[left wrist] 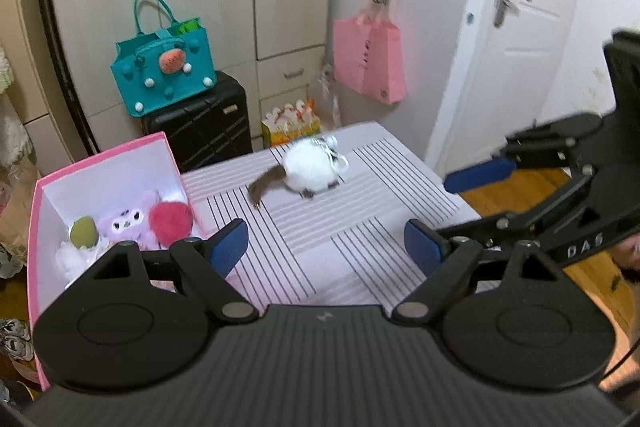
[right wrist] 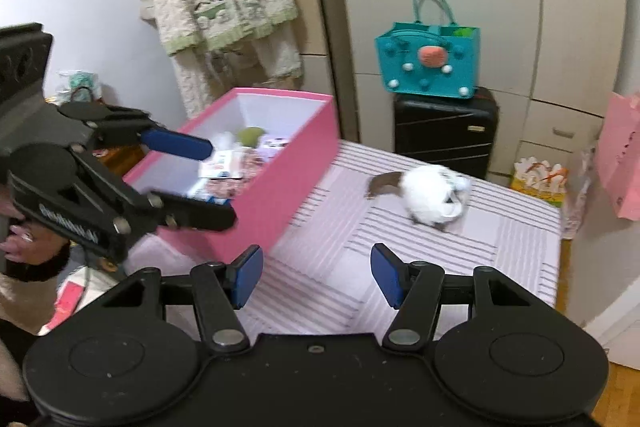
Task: Organize soft objects
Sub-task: 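Withdraw both tools and reach toward the white plush with brown tail, then close the left tool on the white plush while the right tool grips it too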
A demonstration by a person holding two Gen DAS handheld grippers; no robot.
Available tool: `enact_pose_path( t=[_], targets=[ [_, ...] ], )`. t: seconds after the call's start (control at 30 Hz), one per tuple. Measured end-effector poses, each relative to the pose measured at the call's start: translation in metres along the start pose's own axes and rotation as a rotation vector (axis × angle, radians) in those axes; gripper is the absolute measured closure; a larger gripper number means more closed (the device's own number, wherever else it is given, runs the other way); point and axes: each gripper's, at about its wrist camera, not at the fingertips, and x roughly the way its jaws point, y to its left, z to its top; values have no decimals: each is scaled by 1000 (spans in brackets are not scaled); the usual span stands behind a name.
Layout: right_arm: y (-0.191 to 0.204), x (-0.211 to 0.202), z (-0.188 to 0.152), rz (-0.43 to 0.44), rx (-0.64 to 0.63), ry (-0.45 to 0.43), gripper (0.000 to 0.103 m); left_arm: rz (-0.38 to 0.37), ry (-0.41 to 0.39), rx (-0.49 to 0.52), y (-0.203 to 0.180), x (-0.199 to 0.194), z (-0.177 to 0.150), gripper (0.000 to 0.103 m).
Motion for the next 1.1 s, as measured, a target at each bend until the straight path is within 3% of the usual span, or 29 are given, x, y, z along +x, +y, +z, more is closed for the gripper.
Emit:
enact_pose_path(
  t=[0.2, 0.43, 0.6, 0.83, 0.93, 1.1],
  targets=[
    [-32, 18, -7, -59, 55, -41, 38, 16, -26, -47, 0, 34, 20, 18],
    [-51, 46, -11, -116, 35, -91, 38, 41, -25, -113, -5, 79, 28, 18],
    [-66, 71, -8, -111, 13, -101, 38, 61, -5, -128, -7, 110, 31, 18],
    [-89, 110, -5, -104, -10, -114, 28, 99, 15, -219, 1, 162, 50, 18],
    [-101, 131, -6, -88, -1, -108, 18, 129, 23, -260, 7, 182, 54, 18],
    [-117, 164, -8, -95, 12, -102, 18, 163, 11, -308, 13, 206, 50, 20]
  ],
)
